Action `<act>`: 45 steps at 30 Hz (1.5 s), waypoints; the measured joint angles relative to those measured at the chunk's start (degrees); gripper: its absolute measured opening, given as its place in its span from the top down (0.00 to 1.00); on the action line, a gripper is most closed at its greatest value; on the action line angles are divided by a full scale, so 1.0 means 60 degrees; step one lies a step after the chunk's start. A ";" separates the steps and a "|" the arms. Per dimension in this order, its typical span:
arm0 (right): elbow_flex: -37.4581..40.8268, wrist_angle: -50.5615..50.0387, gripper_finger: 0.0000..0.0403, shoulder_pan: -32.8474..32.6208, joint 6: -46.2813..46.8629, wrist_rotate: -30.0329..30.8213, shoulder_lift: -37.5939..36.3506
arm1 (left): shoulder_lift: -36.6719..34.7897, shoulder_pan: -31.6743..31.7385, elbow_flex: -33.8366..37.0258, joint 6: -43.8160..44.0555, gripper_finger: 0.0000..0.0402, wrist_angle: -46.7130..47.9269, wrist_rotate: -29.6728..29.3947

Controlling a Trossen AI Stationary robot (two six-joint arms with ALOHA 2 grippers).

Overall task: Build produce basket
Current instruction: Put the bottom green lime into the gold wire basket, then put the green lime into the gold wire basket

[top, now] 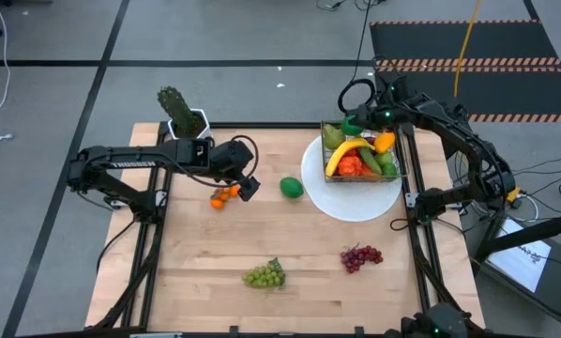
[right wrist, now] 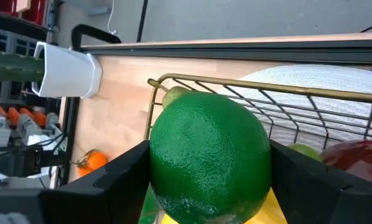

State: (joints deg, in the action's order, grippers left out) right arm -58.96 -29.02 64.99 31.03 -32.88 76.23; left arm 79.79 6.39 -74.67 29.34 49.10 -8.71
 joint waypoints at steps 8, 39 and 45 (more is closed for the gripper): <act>0.0000 0.0002 0.29 -0.0010 -0.0308 0.0773 0.0000 | 0.0003 0.0000 0.0000 0.0211 0.05 -0.0493 -0.0140; 0.0007 0.0908 0.14 -0.2262 0.0219 0.0776 -0.3345 | 0.0004 0.0248 0.0007 0.1461 0.05 0.0189 0.0285; 0.0007 0.1880 0.17 -0.4386 0.1278 0.1654 -0.3391 | 0.0004 0.0219 0.0007 0.1633 0.05 0.1602 0.0782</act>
State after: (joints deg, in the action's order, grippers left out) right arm -58.92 -17.74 38.67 38.70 -22.96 55.88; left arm 79.81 7.70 -74.63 39.14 58.71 -4.02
